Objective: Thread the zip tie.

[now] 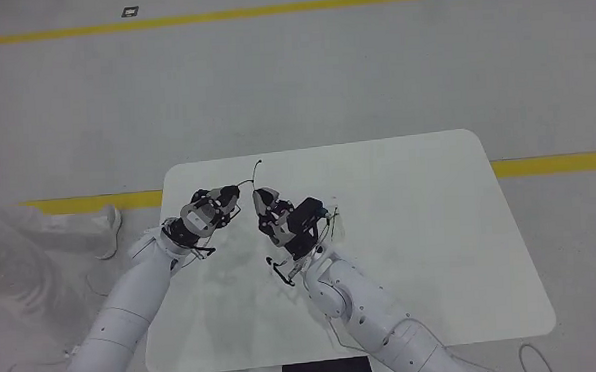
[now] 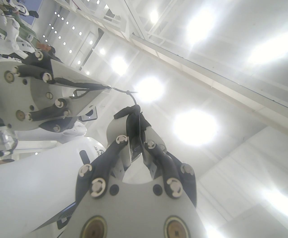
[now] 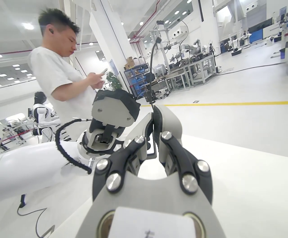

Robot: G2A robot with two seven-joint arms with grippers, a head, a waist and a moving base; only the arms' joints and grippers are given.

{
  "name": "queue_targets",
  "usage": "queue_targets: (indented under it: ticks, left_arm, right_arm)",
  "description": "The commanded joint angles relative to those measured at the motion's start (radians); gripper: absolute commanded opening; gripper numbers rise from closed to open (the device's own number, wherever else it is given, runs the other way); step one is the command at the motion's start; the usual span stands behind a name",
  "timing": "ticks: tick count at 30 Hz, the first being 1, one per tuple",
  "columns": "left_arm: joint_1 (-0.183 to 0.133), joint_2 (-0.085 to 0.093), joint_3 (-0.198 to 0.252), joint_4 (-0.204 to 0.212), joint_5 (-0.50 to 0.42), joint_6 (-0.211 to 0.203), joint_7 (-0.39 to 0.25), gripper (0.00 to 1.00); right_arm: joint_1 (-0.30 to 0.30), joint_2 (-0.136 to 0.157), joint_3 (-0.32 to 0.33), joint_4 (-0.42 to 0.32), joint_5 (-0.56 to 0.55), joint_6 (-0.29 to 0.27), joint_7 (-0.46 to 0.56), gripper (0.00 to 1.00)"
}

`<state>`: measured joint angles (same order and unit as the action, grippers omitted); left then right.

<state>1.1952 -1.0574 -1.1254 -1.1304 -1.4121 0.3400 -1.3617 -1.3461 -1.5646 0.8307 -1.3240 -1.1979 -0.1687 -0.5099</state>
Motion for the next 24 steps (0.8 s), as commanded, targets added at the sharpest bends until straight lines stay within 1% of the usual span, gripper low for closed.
queue_targets:
  ticks: [1,12,13,15,16,17,24]
  left_arm:
    - [0.0,0.0,0.0,0.0,0.0,0.0,0.0,0.0]
    - [0.0,0.0,0.0,0.0,0.0,0.0,0.0,0.0]
    - [0.0,0.0,0.0,0.0,0.0,0.0,0.0,0.16]
    - [0.0,0.0,0.0,0.0,0.0,0.0,0.0,0.44]
    - [0.0,0.0,0.0,0.0,0.0,0.0,0.0,0.75]
    - [0.0,0.0,0.0,0.0,0.0,0.0,0.0,1.0]
    - [0.0,0.0,0.0,0.0,0.0,0.0,0.0,1.0]
  right_arm:
    - [-0.002,0.0,0.0,-0.003,-0.005,0.002,-0.001,0.0]
    - [-0.012,0.003,0.001,-0.024,-0.03,-0.004,-0.016,0.0]
    - [-0.012,0.003,0.001,-0.025,-0.031,-0.005,-0.019,0.0]
    - [-0.014,0.004,0.003,-0.026,-0.033,-0.007,-0.023,0.0]
    - [-0.015,0.005,0.005,-0.028,-0.034,-0.009,-0.026,0.0]
    - [-0.016,0.005,0.007,-0.029,-0.034,-0.01,-0.027,0.0]
    - [-0.022,0.008,0.013,-0.037,-0.038,-0.016,-0.031,0.0]
